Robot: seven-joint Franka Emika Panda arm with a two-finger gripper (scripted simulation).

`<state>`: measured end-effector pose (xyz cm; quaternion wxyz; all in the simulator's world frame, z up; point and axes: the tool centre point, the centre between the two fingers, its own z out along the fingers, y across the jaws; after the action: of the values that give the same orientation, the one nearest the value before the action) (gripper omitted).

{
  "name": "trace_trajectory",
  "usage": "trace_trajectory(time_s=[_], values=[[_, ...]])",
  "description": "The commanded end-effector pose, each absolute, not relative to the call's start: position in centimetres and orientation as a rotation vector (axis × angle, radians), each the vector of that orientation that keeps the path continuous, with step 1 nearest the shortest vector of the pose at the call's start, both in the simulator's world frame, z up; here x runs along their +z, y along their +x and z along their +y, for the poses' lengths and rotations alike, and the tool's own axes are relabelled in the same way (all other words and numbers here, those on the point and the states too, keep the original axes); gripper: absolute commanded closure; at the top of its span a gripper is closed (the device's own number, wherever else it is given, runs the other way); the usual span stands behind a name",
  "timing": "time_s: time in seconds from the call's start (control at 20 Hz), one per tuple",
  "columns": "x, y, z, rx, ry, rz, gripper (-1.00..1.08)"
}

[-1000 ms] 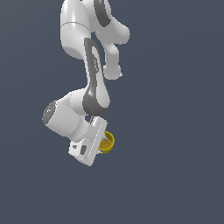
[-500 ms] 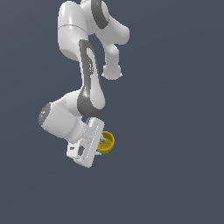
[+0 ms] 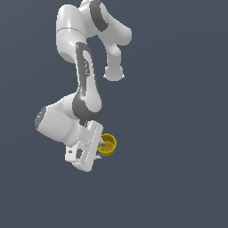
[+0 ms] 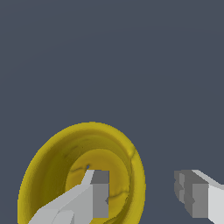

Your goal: Pick up the object and move it to a goal position.

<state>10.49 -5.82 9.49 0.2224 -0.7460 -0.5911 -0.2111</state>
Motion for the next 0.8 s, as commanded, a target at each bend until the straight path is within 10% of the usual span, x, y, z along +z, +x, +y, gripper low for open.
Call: trace_trajectory(time_s=[0.0, 0.6, 0.65, 0.75], values=[[9.5, 10.5, -5.9, -0.588, -2.056, -1.637, -0.20], [7.1, 10.6, -4.1, -0.588, -2.056, -1.637, -0.20], [7.1, 10.6, -4.1, -0.588, -2.056, -1.637, 1.08], [7.1, 10.6, -4.1, -0.588, -2.056, -1.637, 1.08]])
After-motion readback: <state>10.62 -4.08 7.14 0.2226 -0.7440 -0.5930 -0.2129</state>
